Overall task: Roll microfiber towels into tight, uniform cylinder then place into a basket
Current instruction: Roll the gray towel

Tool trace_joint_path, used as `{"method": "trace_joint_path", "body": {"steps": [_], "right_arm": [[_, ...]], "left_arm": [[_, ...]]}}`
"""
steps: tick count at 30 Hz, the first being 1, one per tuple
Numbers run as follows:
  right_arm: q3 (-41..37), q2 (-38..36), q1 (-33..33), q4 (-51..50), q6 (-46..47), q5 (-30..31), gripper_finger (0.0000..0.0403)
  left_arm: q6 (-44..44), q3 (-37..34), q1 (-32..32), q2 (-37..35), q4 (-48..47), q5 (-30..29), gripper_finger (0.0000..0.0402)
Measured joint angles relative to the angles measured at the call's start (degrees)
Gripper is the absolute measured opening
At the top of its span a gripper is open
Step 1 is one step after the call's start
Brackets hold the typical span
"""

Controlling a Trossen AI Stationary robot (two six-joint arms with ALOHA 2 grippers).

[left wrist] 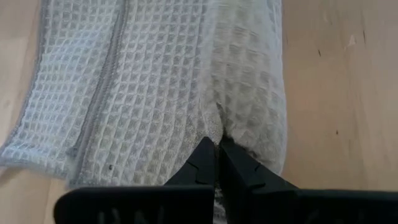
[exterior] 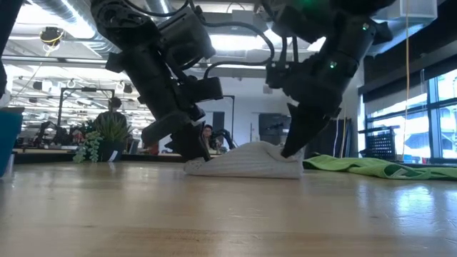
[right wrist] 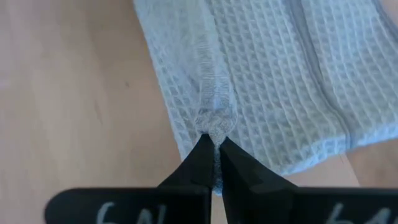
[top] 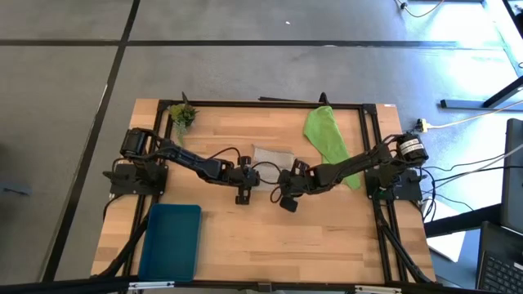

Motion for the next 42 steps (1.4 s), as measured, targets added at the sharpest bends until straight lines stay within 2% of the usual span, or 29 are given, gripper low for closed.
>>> {"method": "trace_joint_path", "body": {"steps": [8,25,28,32,38,42], "right_arm": [[0.00,0.09,-2.26,-0.31,-0.29,-2.88,0.0015],[0.02,2.12,-6.57,0.69,-4.85,-4.44,0.0015],[0.31,1.66,-6.51,0.50,-4.87,-5.28,0.0015],[0.50,1.66,-5.03,0.47,-4.94,-9.87,0.0015],[0.57,1.66,-1.64,1.17,-6.52,-10.48,0.0015],[2.54,1.66,-0.88,1.22,-8.62,-13.84,0.0015]], "left_arm": [[-0.03,0.00,-1.22,-0.30,-0.27,-3.24,0.0000],[0.00,-0.20,-4.49,-2.82,-2.72,-7.11,0.0000],[-0.25,-0.16,-4.54,-2.90,-2.78,-5.46,0.0000],[-1.53,0.02,-4.54,-2.67,-3.95,-3.47,0.0000],[-2.61,0.02,-5.27,-2.69,-4.44,1.34,0.0000],[-2.71,0.04,-6.57,-2.69,-5.04,1.92,0.0000]]}}
